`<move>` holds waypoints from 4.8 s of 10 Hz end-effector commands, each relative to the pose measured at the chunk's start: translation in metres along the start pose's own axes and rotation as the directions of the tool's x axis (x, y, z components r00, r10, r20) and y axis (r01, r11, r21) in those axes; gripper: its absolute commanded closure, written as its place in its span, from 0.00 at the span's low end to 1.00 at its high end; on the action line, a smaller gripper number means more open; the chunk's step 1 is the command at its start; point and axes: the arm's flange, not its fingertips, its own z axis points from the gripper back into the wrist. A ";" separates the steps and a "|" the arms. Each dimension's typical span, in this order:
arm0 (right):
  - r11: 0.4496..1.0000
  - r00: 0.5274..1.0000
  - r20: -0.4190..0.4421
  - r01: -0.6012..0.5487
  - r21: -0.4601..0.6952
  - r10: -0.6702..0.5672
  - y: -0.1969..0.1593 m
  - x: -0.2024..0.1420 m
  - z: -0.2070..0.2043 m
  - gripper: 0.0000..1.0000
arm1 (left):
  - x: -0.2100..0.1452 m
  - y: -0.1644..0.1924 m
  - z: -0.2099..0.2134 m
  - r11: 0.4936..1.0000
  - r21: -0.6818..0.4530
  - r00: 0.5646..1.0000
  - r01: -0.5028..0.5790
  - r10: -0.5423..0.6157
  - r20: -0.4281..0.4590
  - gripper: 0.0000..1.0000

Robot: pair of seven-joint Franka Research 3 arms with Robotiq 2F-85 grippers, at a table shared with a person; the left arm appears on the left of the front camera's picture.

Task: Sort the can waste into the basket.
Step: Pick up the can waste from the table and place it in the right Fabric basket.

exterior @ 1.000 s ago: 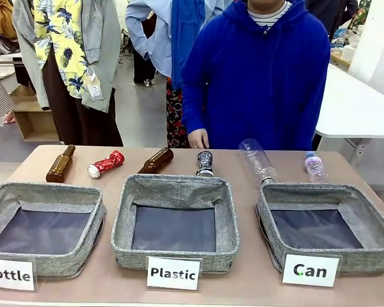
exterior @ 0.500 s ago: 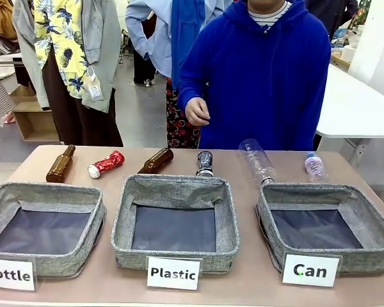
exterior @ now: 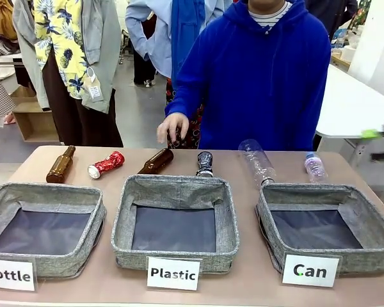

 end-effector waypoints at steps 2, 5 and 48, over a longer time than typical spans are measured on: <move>0.966 0.986 -0.147 -0.109 -0.233 0.076 0.123 -0.010 -0.112 0.00 | 0.000 -0.001 0.001 0.999 -0.020 1.000 0.027 -0.027 0.010 0.00; 0.916 0.951 -0.220 -0.277 -0.292 0.217 0.194 -0.026 -0.178 0.00 | 0.000 -0.001 0.001 0.999 -0.020 1.000 0.027 -0.027 0.010 0.00; 0.942 0.980 -0.188 -0.121 -0.314 0.063 0.120 0.017 -0.199 0.00 | 0.017 -0.060 0.071 0.956 -0.287 0.996 -0.065 0.042 -0.084 0.00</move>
